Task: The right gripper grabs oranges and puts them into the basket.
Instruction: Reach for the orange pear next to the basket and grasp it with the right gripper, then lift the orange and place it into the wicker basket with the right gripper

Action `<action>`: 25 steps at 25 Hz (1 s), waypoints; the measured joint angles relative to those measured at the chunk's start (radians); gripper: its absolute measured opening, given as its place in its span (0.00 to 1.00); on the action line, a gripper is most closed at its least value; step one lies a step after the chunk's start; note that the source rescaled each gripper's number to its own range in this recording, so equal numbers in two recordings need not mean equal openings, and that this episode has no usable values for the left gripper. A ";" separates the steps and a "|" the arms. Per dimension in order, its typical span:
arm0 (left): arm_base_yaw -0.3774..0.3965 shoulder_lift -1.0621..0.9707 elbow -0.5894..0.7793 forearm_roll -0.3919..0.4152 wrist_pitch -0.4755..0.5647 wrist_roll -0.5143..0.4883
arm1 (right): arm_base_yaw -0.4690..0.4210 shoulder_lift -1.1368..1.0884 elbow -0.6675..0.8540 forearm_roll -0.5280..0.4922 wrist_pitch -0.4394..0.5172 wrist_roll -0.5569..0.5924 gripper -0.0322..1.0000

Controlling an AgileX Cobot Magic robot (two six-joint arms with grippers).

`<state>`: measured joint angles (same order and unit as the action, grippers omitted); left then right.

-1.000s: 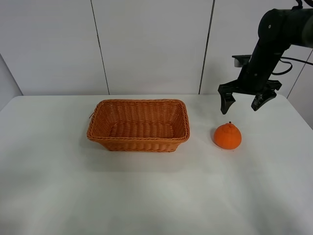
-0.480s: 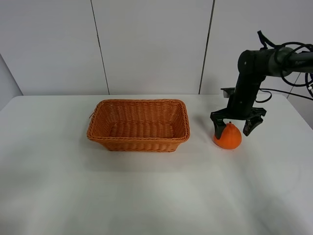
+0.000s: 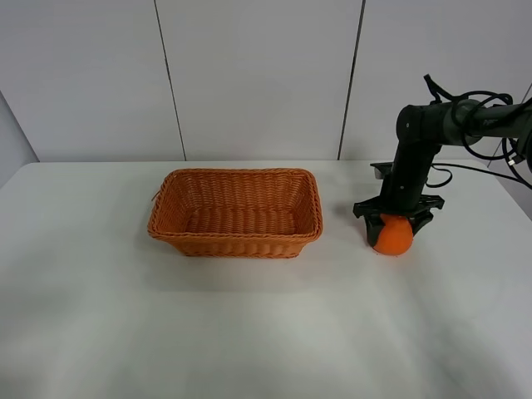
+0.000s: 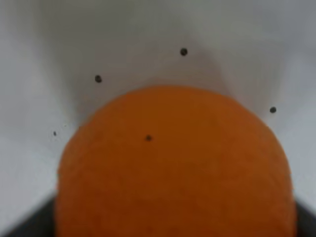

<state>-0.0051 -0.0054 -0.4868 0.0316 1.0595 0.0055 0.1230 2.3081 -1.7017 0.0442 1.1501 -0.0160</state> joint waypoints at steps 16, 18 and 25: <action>0.000 0.000 0.000 0.000 0.000 0.000 | 0.000 -0.241 -0.005 -0.019 0.034 -0.003 0.03; 0.000 0.000 0.000 0.000 0.000 0.000 | 0.000 -0.279 -0.005 -0.019 0.043 -0.003 0.03; 0.000 0.000 0.000 0.000 0.000 0.000 | 0.032 -0.322 -0.046 -0.022 0.072 -0.004 0.03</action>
<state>-0.0051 -0.0054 -0.4868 0.0316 1.0595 0.0055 0.1545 1.9862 -1.7474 0.0222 1.2216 -0.0203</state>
